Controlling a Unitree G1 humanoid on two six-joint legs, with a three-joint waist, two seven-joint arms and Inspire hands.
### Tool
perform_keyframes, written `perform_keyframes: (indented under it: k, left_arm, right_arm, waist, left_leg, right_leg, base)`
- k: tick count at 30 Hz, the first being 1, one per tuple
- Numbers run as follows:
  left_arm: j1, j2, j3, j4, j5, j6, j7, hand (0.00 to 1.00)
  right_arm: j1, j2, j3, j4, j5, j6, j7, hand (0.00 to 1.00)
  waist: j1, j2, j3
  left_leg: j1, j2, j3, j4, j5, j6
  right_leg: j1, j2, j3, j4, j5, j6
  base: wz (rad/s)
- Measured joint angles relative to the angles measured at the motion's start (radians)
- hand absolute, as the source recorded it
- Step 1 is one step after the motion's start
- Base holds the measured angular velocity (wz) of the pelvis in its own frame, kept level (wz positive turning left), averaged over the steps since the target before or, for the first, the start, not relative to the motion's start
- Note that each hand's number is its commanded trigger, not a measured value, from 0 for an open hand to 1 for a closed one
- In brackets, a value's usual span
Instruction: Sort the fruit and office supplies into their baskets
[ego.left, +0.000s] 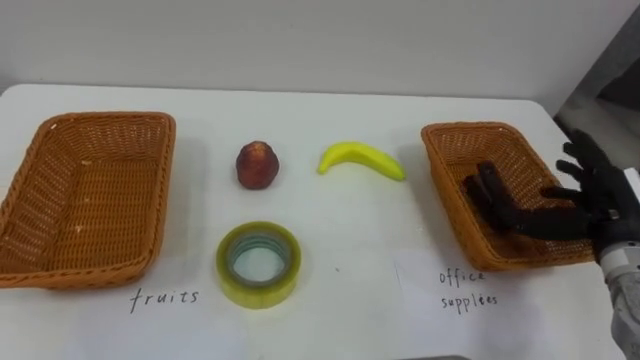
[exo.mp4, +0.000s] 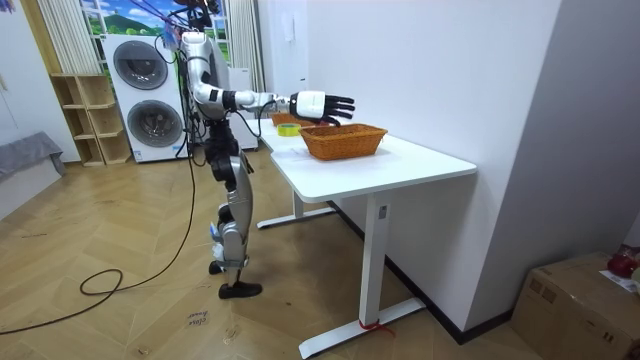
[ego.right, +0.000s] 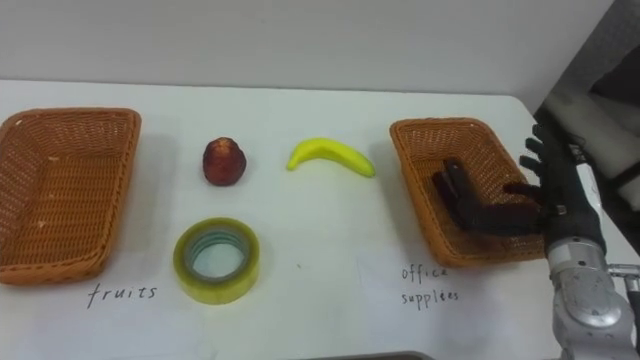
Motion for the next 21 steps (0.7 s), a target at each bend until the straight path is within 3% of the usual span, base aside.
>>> perform_keyframes:
  k: [4,21]
  left_arm:
    - [-0.003,0.000,0.000,-0.004,0.000,-0.001,0.001,0.00]
    - [0.002,0.002,0.000,-0.006,0.001,-0.001,0.001,0.00]
  right_arm:
    - [0.000,-0.001,0.000,0.000,0.003,0.000,0.001,0.00]
    - [0.000,0.000,0.001,-0.014,-0.005,0.000,0.001,0.00]
  waist:
    - [0.000,-0.003,0.0030]
    - [0.001,-0.006,0.0005]
  left_leg:
    - [-0.001,0.000,-0.001,0.000,0.000,0.000]
    - [-0.002,0.000,-0.001,0.000,0.000,0.000]
  right_leg:
    - [-0.002,0.000,-0.003,0.000,0.000,0.000]
    - [0.002,0.000,-0.003,0.000,0.000,0.000]
  base:
    - [0.00]
    - [0.00]
